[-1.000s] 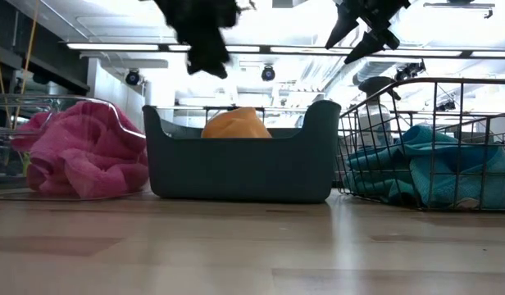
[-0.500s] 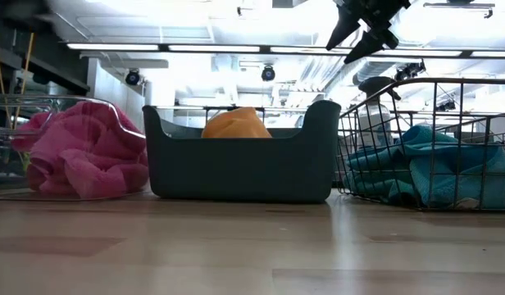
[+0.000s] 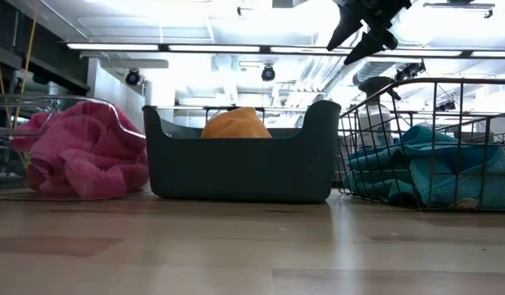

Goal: Sort microfiber towel by color & place in baskets
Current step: Put the blue microfiber cloth into the wire basket, then return to Home Position

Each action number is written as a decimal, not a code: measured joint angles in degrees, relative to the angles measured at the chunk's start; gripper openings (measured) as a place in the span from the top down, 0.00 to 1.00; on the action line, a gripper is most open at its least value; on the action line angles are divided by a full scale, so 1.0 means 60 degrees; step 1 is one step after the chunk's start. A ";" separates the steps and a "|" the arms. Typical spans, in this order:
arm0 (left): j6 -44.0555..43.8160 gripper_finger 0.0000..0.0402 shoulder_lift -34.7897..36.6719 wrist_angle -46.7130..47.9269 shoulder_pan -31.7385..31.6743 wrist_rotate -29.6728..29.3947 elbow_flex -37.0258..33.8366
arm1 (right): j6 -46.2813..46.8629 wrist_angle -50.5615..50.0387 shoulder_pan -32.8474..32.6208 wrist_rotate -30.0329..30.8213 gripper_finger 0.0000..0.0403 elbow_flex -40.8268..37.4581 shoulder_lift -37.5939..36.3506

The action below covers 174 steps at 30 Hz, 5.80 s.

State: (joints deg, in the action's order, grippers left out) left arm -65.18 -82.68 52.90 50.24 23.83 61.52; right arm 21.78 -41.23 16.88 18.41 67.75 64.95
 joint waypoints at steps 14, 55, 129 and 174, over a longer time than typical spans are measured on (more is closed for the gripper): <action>0.0891 0.57 -0.2623 0.0096 0.0813 -0.2585 0.0003 | 0.1352 -0.1265 -0.0007 -0.0878 0.19 -0.0004 0.0000; 1.0626 1.00 -0.1738 -0.6890 -0.7473 -0.6577 0.5099 | 0.2368 -0.0949 -0.2095 -0.0271 0.19 -0.0004 -0.3799; 0.6350 1.00 0.8282 -1.5417 -0.8998 -0.5849 -0.8743 | 0.3027 0.0757 -0.4659 -0.0380 0.99 -0.2546 -0.3592; 0.5220 1.00 0.9898 -1.3992 -0.8998 -0.5966 -1.0128 | 0.0289 0.7825 -0.4410 -0.1898 1.00 -0.9575 -0.8684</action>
State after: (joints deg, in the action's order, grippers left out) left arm -33.87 -23.29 -31.05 -3.75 -11.97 0.75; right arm 23.51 5.72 -9.58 7.02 10.29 12.85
